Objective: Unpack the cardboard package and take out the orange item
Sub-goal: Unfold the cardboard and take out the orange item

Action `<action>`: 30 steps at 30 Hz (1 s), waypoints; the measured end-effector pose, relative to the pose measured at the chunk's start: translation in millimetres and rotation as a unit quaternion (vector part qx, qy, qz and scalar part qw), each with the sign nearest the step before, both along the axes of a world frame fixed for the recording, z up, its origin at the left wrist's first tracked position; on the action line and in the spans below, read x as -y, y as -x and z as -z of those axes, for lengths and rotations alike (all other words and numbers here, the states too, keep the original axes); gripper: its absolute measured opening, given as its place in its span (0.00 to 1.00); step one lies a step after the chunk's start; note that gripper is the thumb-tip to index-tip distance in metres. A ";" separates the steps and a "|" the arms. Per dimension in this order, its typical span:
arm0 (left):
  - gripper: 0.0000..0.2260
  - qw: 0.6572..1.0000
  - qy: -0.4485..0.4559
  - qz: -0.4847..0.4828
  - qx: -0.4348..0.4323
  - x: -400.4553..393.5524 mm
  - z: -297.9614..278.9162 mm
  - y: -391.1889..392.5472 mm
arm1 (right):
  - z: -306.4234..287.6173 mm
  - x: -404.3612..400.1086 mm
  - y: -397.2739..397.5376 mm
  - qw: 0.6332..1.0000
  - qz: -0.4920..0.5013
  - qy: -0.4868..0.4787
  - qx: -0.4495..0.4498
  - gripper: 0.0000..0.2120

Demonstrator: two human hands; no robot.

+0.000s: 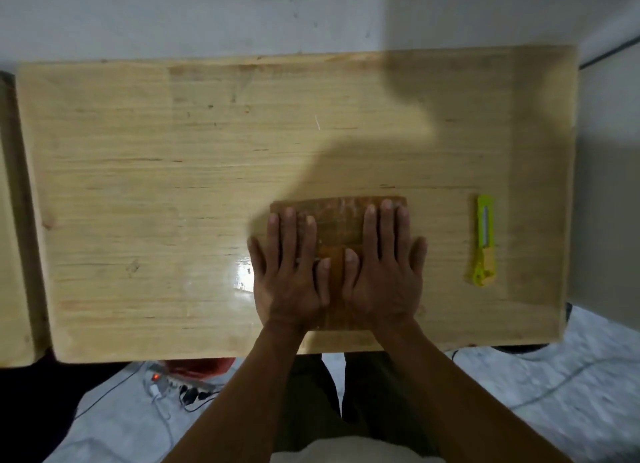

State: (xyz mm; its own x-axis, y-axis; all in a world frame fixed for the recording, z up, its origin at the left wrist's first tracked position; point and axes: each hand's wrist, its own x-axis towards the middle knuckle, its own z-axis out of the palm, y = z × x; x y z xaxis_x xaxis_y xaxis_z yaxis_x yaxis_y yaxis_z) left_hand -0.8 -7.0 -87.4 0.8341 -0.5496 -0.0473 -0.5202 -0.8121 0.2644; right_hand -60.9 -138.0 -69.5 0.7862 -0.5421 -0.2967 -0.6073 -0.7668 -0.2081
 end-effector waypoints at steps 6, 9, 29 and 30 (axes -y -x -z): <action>0.28 1.000 -0.022 0.000 0.008 -0.6 -0.1 2.2 | -1.0 -1.4 1.4 1.000 0.000 -0.010 0.014 0.33; 0.28 0.999 -0.031 -0.002 0.023 -2.5 1.7 2.2 | 0.8 -2.8 3.9 1.000 0.005 0.004 0.021 0.33; 0.25 0.947 0.159 -0.222 -0.170 15.2 -37.3 10.5 | -11.6 -15.5 29.5 0.978 0.158 -0.044 0.130 0.30; 0.26 0.924 0.197 -0.252 -0.208 15.9 -42.6 6.6 | -15.8 -14.1 31.1 0.974 0.171 -0.078 0.128 0.30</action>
